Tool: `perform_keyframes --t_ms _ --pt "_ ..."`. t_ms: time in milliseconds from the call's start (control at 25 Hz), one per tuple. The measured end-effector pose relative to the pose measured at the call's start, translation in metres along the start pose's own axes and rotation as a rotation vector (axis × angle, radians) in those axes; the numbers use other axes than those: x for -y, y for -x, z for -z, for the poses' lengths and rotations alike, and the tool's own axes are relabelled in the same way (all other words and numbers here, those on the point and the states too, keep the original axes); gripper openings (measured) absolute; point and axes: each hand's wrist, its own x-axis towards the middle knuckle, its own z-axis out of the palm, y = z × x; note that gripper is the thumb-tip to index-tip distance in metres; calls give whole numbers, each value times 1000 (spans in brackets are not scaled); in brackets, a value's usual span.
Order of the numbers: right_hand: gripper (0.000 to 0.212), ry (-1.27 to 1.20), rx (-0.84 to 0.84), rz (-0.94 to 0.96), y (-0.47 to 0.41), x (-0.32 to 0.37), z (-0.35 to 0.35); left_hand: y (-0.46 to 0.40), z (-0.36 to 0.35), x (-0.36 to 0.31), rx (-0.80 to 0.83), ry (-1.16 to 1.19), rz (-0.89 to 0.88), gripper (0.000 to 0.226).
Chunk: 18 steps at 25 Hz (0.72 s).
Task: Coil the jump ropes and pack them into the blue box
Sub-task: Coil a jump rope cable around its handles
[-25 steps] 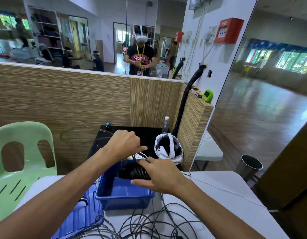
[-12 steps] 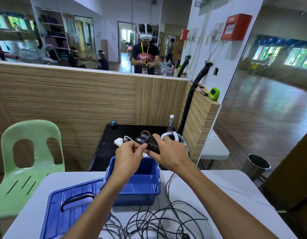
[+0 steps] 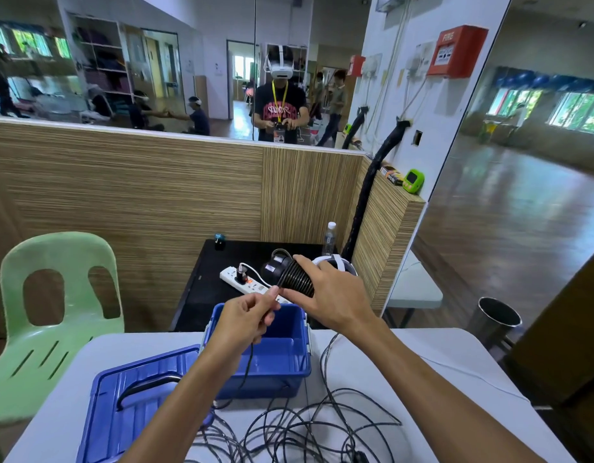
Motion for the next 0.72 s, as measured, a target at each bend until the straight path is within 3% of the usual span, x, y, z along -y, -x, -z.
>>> perform_keyframes --t_ms 400,560,720 --pt "74 -140 18 -50 13 -7 0 -23 22 40 172 -242 -155 47" --pt "72 -198 8 81 13 -8 14 -30 36 59 192 -216 -79 48" --pt "68 -205 12 186 16 -4 24 -45 46 43 406 -200 45 50"
